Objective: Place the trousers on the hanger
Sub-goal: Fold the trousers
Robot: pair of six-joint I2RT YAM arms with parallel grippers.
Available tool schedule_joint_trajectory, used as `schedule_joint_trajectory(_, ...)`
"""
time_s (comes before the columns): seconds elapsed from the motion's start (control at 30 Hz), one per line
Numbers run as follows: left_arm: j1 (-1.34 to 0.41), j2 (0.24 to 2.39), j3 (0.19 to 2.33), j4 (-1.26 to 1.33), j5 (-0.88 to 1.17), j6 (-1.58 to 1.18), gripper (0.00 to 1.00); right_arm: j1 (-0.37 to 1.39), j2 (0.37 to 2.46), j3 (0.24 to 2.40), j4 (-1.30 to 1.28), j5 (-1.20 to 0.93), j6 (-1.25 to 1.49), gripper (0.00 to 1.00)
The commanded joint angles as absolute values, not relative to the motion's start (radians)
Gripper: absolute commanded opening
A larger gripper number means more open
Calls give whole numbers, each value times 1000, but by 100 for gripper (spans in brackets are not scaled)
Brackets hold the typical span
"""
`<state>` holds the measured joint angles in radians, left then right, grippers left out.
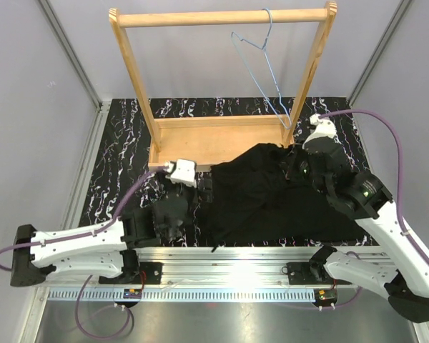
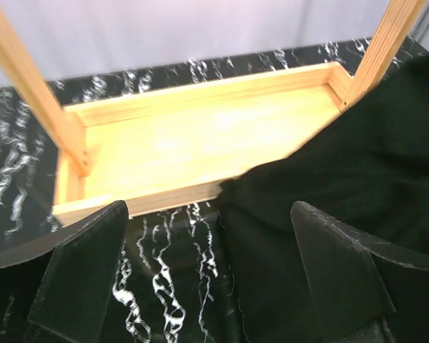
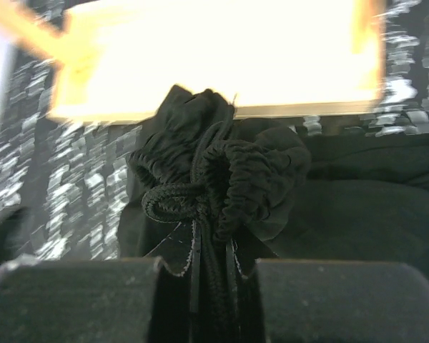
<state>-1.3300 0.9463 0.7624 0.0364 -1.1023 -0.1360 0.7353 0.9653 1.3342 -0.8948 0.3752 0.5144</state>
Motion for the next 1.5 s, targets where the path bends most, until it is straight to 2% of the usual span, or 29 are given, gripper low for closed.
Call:
schedule_joint_trajectory(0.0, -1195, 953, 824, -118, -798, -339, 99, 602, 976, 1304, -891, 359, 385, 0)
schedule_joint_trajectory(0.2, -1040, 974, 782, -80, -553, -422, 99, 445, 976, 1243, -882, 314, 344, 0)
schedule_joint_trajectory(0.57, -937, 1267, 678, 219, -275, -578, 99, 407, 953, 1163, -1025, 494, 419, 0)
schedule_joint_trajectory(0.93, -930, 1480, 623, 458, -192, -675, 99, 382, 963, 1127, -997, 476, 419, 0)
schedule_joint_trajectory(1.23, -930, 1638, 661, 521, -146, -732, 99, 376, 973, 1109, -969, 454, 416, 0)
schedule_joint_trajectory(1.37, -933, 1701, 663, 567, -118, -764, 96, 377, 963, 1114, -974, 451, 416, 0)
schedule_joint_trajectory(1.47, -936, 1729, 660, 626, -95, -776, 82, 377, 960, 1114, -973, 451, 414, 0)
